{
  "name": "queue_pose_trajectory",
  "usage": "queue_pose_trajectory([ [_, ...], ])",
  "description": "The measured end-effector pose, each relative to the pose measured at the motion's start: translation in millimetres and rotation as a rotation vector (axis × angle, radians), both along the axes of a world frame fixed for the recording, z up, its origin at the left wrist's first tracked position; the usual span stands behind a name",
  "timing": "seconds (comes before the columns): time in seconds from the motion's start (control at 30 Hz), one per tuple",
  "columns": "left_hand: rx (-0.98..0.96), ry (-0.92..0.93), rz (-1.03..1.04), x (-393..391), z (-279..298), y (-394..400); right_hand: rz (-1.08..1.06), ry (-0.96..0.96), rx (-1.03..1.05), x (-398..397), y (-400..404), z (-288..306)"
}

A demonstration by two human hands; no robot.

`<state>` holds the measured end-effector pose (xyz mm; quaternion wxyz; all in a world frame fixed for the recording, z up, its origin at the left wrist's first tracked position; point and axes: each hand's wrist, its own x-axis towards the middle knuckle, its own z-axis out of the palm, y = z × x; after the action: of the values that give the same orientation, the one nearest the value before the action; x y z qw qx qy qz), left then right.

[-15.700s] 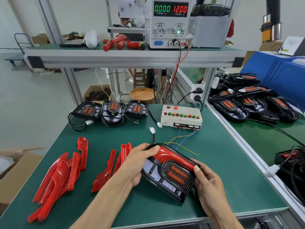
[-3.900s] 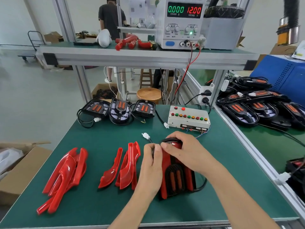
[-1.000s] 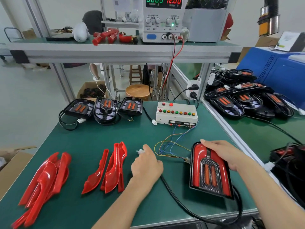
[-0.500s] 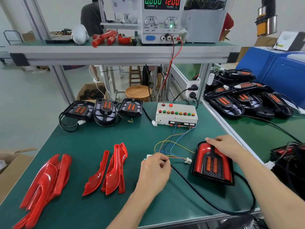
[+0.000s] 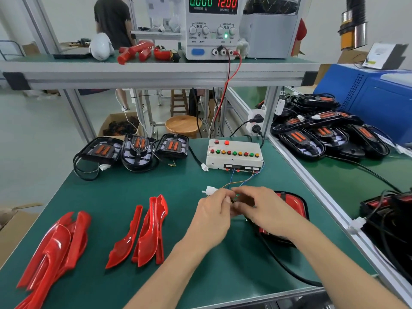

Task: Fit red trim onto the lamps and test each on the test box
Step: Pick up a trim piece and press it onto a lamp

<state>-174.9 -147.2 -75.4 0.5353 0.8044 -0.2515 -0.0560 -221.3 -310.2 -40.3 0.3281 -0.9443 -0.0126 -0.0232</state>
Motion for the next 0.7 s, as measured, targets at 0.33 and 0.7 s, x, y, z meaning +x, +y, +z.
queue_pose_trajectory([
  [0.33, 0.087, -0.346, 0.076, 3, -21, -13, -0.269, 0.029, 0.466, 7, -28, -10],
  [0.7, 0.505, -0.459, -0.168, 17, -34, -41, -0.311, -0.097, 0.554, 4, -14, -11],
])
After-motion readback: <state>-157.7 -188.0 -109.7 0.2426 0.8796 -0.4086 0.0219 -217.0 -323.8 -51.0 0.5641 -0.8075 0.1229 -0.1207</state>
